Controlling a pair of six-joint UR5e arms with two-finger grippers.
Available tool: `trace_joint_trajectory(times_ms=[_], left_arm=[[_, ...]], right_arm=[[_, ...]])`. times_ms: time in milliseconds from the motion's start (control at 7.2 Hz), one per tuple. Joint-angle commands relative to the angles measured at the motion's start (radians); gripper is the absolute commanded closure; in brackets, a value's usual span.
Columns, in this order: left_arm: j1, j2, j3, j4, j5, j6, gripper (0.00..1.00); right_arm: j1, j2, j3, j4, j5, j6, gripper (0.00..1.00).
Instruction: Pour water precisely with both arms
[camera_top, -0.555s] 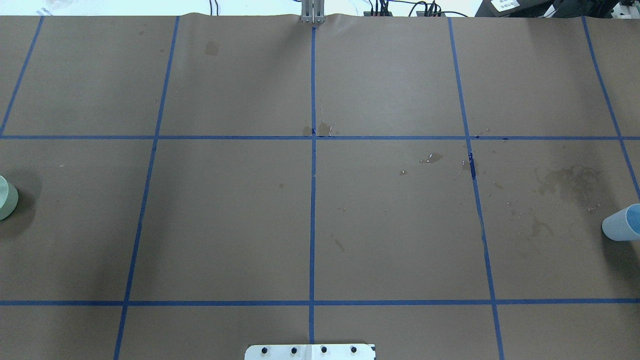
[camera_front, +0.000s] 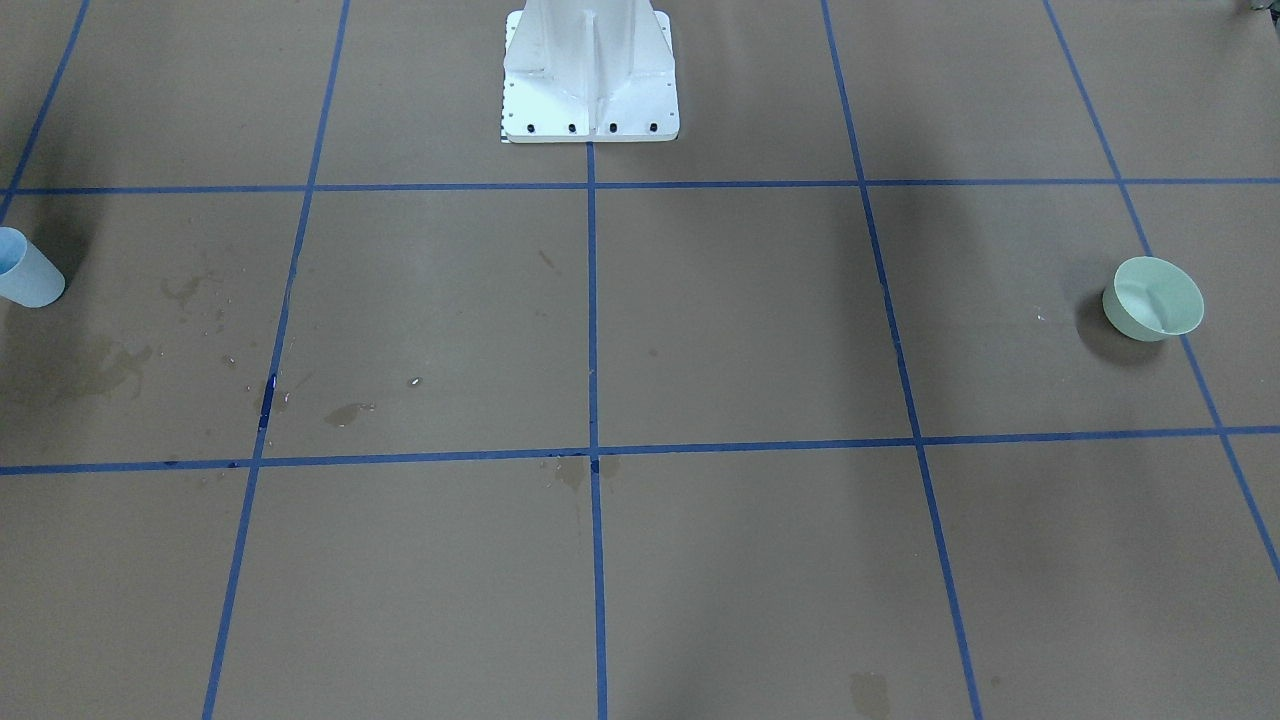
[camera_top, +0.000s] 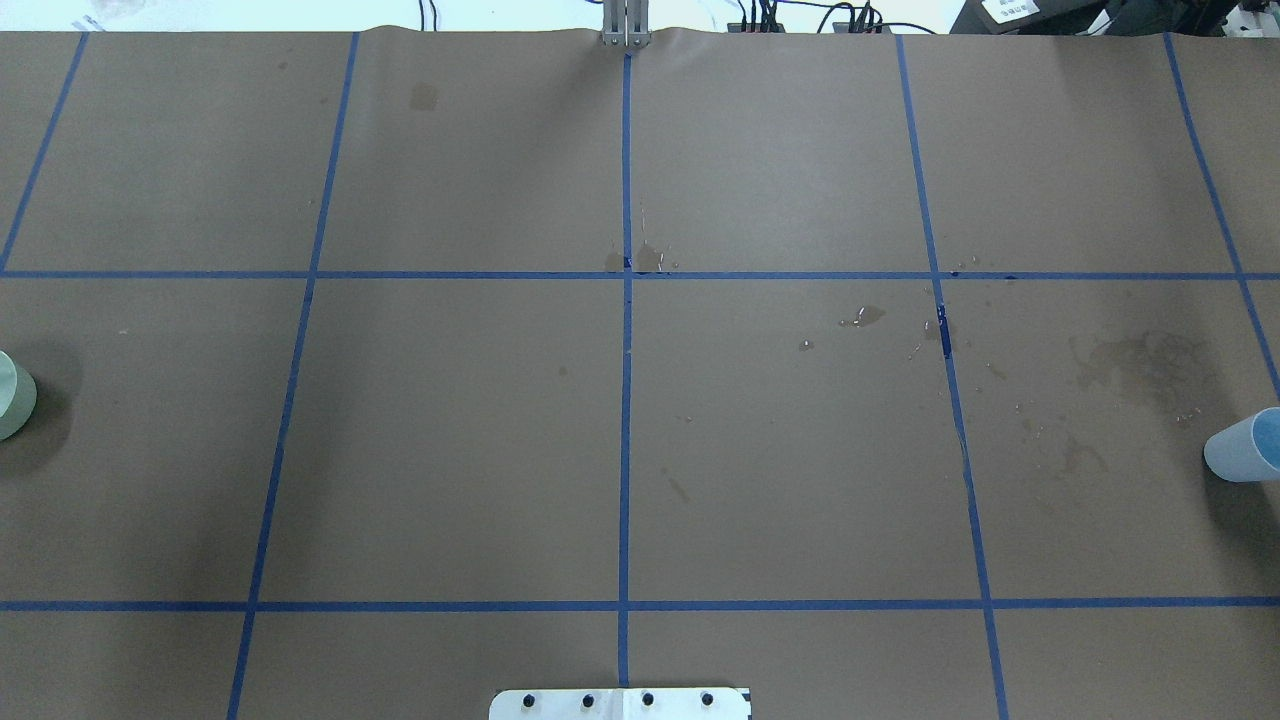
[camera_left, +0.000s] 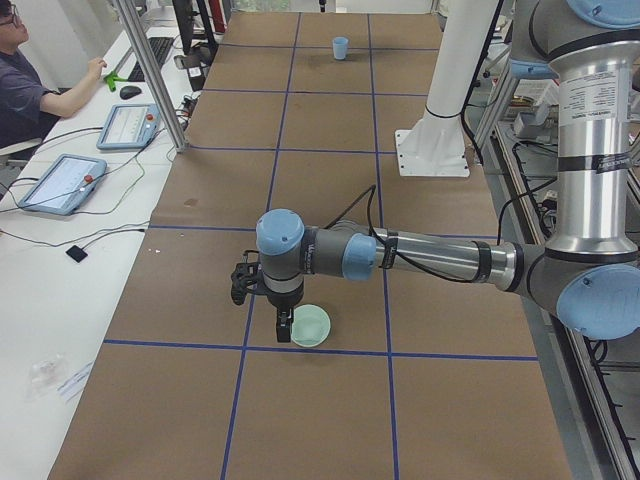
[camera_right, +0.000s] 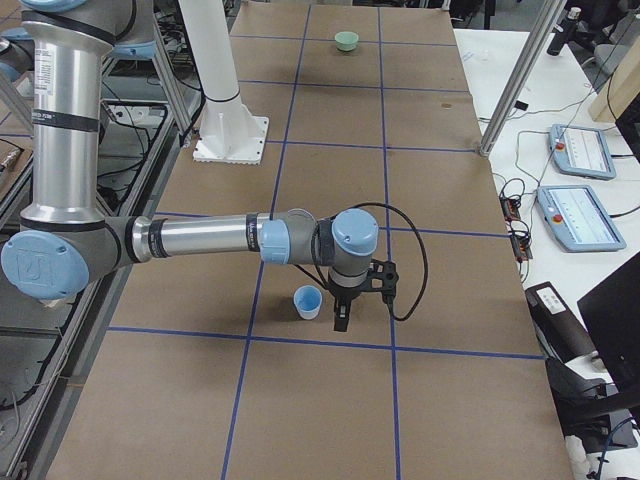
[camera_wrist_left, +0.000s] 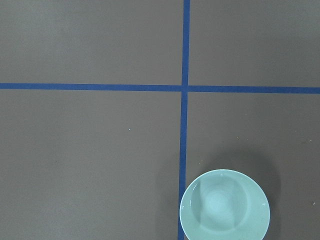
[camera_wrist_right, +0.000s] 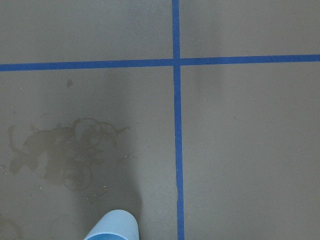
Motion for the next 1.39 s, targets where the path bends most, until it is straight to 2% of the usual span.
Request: trace_joint_trajectory(times_ms=[0, 139, 278, 416, 555, 694, 833, 972, 1110, 1249], left_arm=[[0.0, 0.004, 0.013, -0.001, 0.0, -0.003, 0.0], [0.0, -0.002, 0.04, -0.016, -0.002, -0.002, 0.0], [0.0, -0.002, 0.079, -0.059, -0.054, -0.003, 0.0], [0.001, -0.045, 0.109, -0.062, -0.101, -0.132, 0.0], [0.003, -0.074, 0.128, -0.065, -0.103, -0.228, 0.0], [0.005, -0.073, 0.177, -0.138, -0.118, -0.229, 0.0], [0.009, -0.07, 0.28, -0.271, -0.153, -0.23, 0.0], [0.024, -0.055, 0.379, -0.462, -0.154, -0.239, 0.0], [0.052, -0.038, 0.43, -0.584, -0.151, -0.262, 0.0], [0.098, -0.013, 0.43, -0.655, -0.152, -0.302, 0.0]], right_arm=[[0.0, 0.0, 0.006, 0.001, 0.002, 0.0, 0.01], [0.002, 0.002, 0.007, 0.001, 0.002, 0.0, 0.01], [0.003, 0.003, 0.009, 0.001, 0.002, 0.0, 0.0], [0.005, 0.005, 0.009, 0.001, 0.0, 0.0, 0.01], [0.006, 0.003, 0.01, 0.001, 0.0, 0.0, 0.01], [0.006, 0.002, 0.015, 0.001, 0.0, 0.0, 0.01], [0.006, 0.002, 0.016, 0.001, 0.0, 0.0, 0.01], [0.006, 0.0, 0.018, 0.001, 0.0, 0.0, 0.01], [0.006, 0.0, 0.018, 0.001, 0.0, 0.0, 0.01], [0.006, 0.0, 0.018, 0.001, 0.0, 0.0, 0.01]])
